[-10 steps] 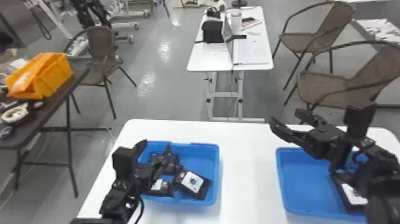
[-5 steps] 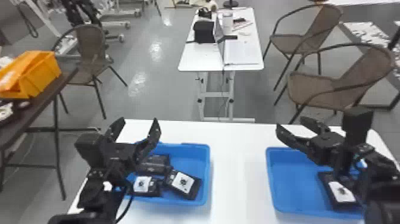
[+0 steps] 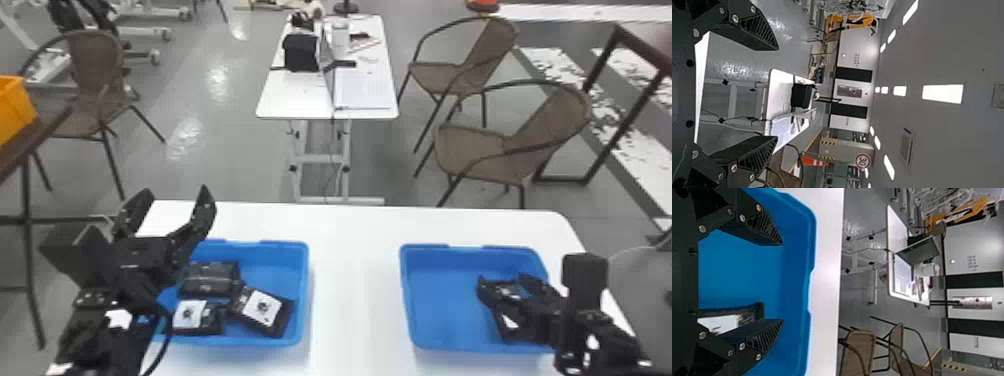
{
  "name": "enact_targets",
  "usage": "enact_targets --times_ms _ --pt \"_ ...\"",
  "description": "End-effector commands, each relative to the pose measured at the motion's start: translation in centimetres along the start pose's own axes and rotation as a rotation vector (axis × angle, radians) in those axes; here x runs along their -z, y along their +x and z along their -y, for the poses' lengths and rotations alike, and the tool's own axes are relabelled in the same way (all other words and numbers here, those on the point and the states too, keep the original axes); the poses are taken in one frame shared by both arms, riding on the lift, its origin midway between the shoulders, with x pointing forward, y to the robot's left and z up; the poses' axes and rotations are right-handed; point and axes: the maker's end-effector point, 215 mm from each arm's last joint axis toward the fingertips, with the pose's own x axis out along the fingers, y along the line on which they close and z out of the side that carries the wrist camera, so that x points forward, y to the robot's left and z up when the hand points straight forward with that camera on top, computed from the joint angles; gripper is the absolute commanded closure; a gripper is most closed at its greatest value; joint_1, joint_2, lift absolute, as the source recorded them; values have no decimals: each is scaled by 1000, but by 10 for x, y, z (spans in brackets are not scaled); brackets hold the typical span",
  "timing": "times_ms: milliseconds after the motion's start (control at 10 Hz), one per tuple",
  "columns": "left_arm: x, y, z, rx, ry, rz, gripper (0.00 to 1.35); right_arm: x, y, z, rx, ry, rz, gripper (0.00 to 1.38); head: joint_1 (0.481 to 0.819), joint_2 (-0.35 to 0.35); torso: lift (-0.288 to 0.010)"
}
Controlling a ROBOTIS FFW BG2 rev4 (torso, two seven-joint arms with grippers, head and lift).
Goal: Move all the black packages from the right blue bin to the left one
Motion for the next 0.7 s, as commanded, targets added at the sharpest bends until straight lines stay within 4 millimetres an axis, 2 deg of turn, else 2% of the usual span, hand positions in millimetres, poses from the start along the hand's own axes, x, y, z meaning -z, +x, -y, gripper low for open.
enact_targets --times_ms 0,200,600 --pt "-1 0 1 -1 -4 3 268 37 -9 22 46 15 -76 366 695 -35 0" --pt "-1 -1 -1 -6 -11 6 268 69 -15 41 83 25 -147 366 695 -76 0" --pt "-1 -3 -2 -10 -16 10 268 98 -21 71 148 22 -215 364 695 -117 0"
